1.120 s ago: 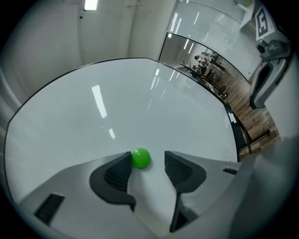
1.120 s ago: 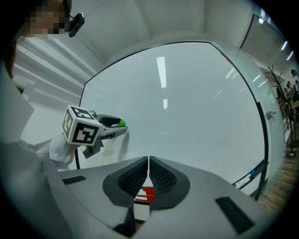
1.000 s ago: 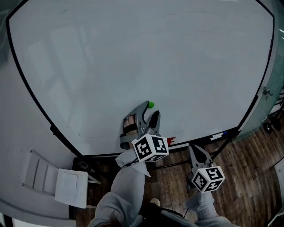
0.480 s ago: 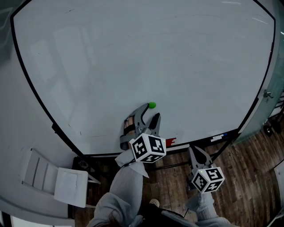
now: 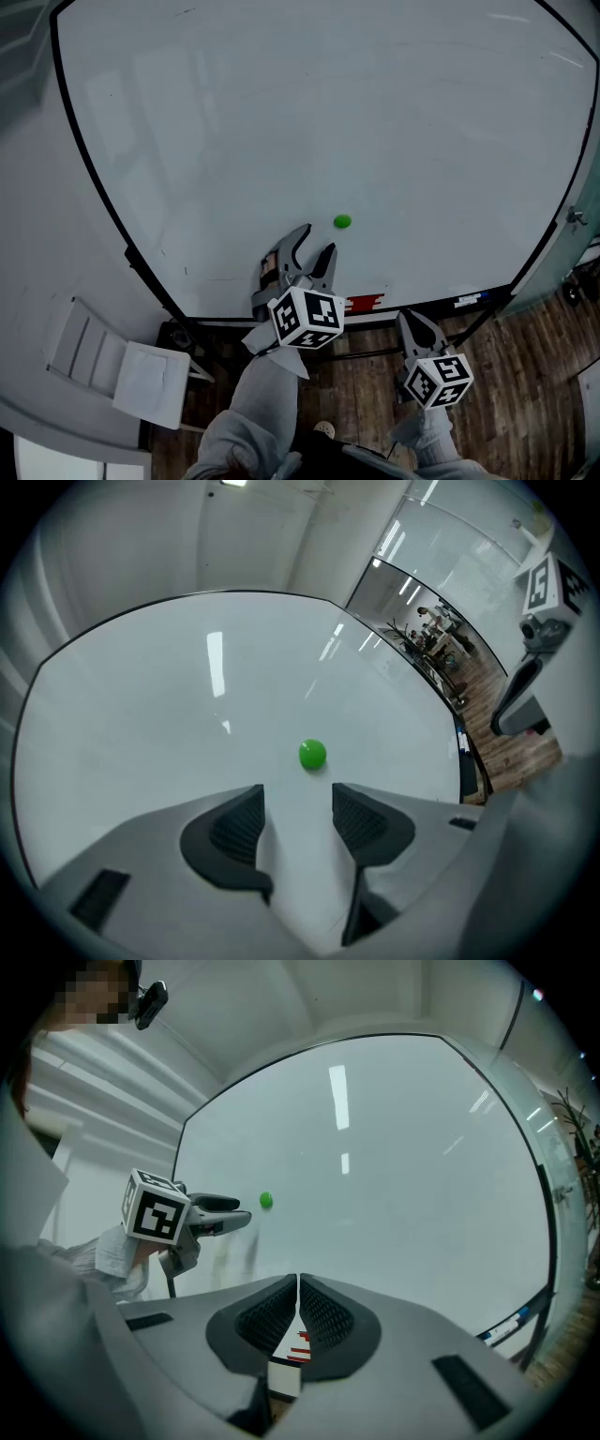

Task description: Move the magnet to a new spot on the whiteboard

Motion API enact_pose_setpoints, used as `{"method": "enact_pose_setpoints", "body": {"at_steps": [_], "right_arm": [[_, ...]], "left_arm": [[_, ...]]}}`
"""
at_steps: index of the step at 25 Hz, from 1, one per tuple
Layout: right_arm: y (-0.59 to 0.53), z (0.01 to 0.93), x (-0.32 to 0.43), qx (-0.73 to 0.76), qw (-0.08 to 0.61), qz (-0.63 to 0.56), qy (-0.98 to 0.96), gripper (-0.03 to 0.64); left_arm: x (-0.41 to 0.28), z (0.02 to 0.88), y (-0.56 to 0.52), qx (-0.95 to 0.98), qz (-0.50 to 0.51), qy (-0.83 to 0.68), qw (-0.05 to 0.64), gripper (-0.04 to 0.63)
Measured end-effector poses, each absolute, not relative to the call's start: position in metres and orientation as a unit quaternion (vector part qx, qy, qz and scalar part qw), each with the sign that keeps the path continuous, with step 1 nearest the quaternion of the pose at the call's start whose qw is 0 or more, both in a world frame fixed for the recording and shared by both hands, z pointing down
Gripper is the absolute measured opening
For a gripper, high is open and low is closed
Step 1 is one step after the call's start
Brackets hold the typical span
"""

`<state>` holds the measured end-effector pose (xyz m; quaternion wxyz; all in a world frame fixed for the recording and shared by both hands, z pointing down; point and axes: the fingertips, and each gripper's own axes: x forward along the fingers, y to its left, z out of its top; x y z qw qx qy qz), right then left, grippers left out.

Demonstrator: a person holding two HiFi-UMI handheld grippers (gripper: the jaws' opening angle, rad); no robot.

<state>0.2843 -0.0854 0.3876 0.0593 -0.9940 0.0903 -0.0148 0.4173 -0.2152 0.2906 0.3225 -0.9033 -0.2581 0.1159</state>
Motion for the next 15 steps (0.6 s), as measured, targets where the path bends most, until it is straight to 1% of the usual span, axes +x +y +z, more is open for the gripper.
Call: {"method": "enact_pose_setpoints", "body": {"at_steps": [10, 15], "right_arm": [[-0.118, 0.390, 0.304, -0.990, 0.056, -0.023, 0.126, 0.034], [-0.130, 0.392, 0.316, -0.989, 0.050, -0.025, 0.138, 0.034]], "left_arm": [[0.429, 0.313, -0.286, -0.935, 0.071, -0.235, 0.255, 0.231], [0.431, 0.331, -0.313, -0.948, 0.044, -0.246, 0.195, 0.232]]}}
